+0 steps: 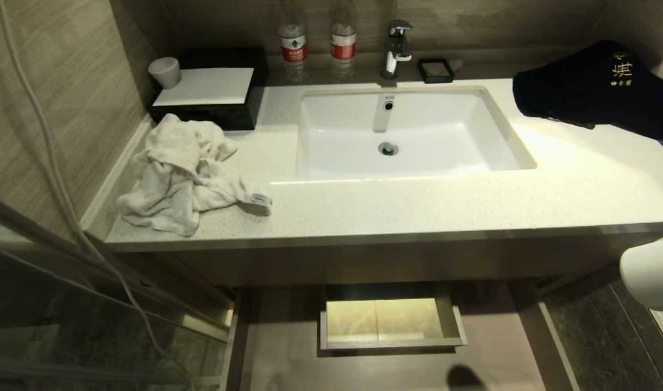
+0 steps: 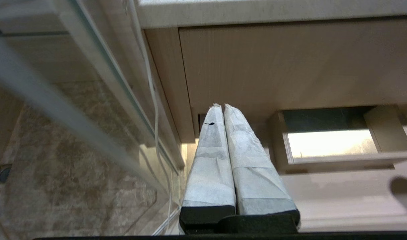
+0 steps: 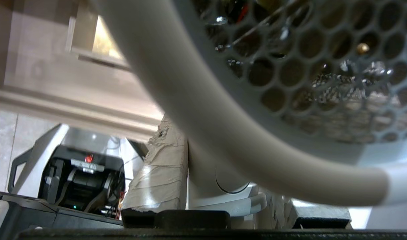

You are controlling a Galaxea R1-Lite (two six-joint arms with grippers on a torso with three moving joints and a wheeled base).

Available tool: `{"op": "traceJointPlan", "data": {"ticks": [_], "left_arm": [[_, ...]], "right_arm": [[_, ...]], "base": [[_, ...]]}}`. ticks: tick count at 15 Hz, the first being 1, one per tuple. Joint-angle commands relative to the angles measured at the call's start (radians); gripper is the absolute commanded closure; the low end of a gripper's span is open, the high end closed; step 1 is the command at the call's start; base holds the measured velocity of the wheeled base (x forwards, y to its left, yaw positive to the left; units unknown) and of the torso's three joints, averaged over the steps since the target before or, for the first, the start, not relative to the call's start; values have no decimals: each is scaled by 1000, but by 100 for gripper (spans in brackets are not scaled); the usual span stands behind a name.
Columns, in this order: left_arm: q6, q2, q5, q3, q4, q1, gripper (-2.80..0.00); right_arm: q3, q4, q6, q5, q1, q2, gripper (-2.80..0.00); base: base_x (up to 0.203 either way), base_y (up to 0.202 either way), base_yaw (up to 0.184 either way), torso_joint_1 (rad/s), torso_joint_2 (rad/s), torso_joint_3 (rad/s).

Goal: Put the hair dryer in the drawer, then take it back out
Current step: Put it into the drawer

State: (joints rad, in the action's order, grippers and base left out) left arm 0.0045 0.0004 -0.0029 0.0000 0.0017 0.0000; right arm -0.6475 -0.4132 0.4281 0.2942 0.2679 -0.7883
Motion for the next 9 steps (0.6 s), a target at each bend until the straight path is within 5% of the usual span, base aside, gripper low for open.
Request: {"op": "traceJointPlan", "data": {"ticks": [1,9], "left_arm": [[0,1,0,0,0,0,0],[0,1,0,2,0,0,0]], "right_arm": [[11,-4,3,0,-1,8,0],[41,1,3,-1,-16,26,0]], "base": [[0,0,0,-344,180,-168],[0,0,0,-319,114,-207]]}}
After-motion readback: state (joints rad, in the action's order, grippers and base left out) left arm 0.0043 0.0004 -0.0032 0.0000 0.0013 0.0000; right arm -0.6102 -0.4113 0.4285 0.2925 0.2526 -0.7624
